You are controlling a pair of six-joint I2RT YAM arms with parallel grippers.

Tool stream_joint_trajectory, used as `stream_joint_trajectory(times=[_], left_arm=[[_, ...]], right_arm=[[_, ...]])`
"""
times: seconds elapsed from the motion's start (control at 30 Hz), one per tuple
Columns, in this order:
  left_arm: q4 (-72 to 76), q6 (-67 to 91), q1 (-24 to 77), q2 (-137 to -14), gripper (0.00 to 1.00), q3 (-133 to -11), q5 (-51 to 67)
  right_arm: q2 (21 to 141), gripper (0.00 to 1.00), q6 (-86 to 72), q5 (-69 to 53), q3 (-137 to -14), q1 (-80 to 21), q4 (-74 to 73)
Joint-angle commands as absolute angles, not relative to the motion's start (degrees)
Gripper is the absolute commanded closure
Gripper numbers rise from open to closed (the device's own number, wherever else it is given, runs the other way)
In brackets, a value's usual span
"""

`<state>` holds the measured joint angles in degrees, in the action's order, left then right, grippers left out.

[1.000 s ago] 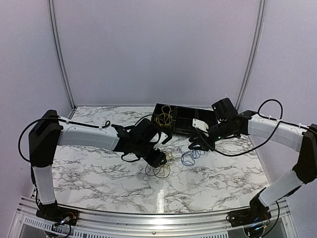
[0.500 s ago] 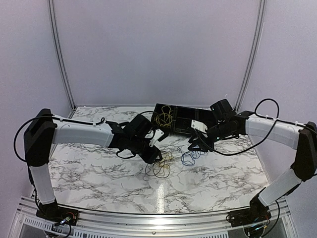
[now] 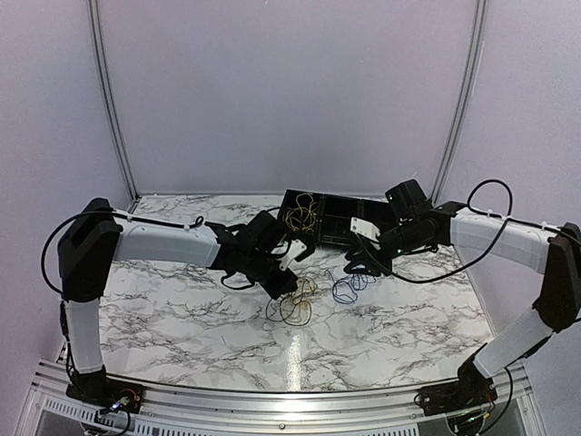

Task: Untangle the cables

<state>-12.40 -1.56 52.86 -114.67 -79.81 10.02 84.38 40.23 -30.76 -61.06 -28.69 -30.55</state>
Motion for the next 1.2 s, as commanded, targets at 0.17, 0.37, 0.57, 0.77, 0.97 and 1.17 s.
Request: stream_joint_trajectory(times=[0.17, 0.37, 0.57, 0.77, 0.97, 1.17], left_arm=[[-13.5, 2.1, 52.6, -97.7, 0.99, -79.8, 15.2], [-13.7, 2.0, 52.6, -95.1, 0.99, -81.9, 15.5], [-14.7, 1.8, 52.6, -95.5, 0.98, -83.8, 17.0], [-14.8, 1.9, 52.6, -95.2, 0.99, -83.6, 16.3], [-14.7, 1.8, 52.6, -95.0, 0.99, -83.3, 15.7], [-14.6, 1.3, 52.6, -95.3, 0.98, -83.7, 15.2]], right_arm=[[90.0, 0.51, 34.2, -37.3, -73.7, -30.1, -27.1], [95.7, 0.44, 33.2, -39.8, -83.8, -31.8, -27.8], [98.3, 0.38, 33.9, -45.6, -89.5, -32.3, -30.4], [97.3, 0.38, 39.5, -48.5, -89.8, -33.7, -35.4], [95.6, 0.41, 45.9, -49.3, -89.3, -33.8, -40.3], [96.8, 0.51, 42.1, -49.1, -89.9, -34.5, -36.4]])
